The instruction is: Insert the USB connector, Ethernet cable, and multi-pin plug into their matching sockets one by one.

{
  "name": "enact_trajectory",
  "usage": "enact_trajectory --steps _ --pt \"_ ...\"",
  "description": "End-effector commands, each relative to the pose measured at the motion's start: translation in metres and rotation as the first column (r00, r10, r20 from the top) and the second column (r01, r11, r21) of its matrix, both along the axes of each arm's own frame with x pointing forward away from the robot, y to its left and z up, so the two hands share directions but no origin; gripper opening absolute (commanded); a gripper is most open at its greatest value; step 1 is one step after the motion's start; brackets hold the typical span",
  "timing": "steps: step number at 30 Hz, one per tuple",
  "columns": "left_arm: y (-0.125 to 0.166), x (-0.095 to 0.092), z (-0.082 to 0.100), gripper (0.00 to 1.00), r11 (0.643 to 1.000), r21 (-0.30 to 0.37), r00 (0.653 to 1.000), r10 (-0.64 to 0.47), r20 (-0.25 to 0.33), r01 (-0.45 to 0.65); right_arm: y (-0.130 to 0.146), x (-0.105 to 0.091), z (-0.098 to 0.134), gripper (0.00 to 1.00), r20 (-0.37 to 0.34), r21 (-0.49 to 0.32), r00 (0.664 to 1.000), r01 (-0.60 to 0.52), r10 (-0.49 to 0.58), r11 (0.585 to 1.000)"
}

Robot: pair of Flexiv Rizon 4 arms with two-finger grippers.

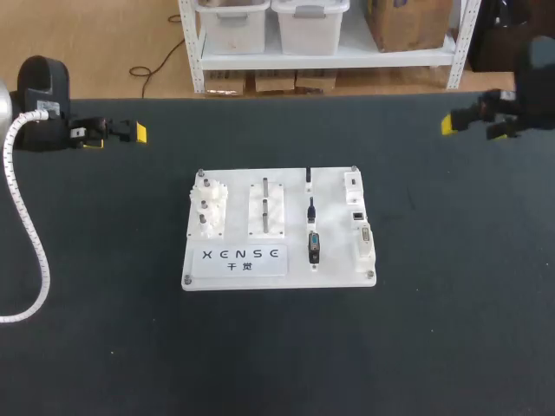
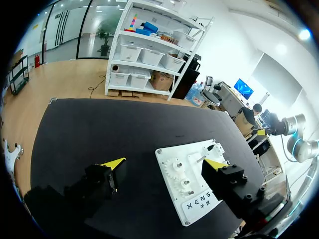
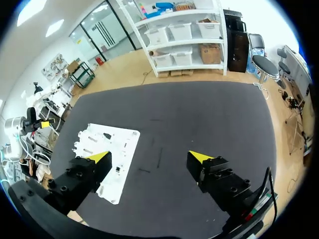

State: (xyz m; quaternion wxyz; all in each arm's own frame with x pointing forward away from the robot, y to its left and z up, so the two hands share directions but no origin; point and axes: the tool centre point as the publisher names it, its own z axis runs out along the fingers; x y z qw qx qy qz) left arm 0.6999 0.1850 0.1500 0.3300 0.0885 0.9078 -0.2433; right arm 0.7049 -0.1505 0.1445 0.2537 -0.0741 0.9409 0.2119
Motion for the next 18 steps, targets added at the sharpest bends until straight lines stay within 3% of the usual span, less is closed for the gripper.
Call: enact_trajectory --steps 1,10,18 --pt "0.0 0.0 0.0 1.0 1.0 0.0 1.0 0.0 0.0 0.0 0.037 0.004 0.006 1.0 -0.054 -0.246 0.994 0.081 -0.097 0.966" --pt "0.0 0.0 0.0 1.0 1.0 0.0 1.0 0.0 0.0 0.0 0.108 0.014 -0.013 1.0 -0.121 -0.413 0.981 0.09 -0.152 0.906" --pt "0.0 0.0 0.0 1.0 1.0 0.0 1.0 0.0 0.0 0.0 0.158 0.031 -0.036 1.0 -0.16 -0.484 0.962 0.118 -0.221 0.867"
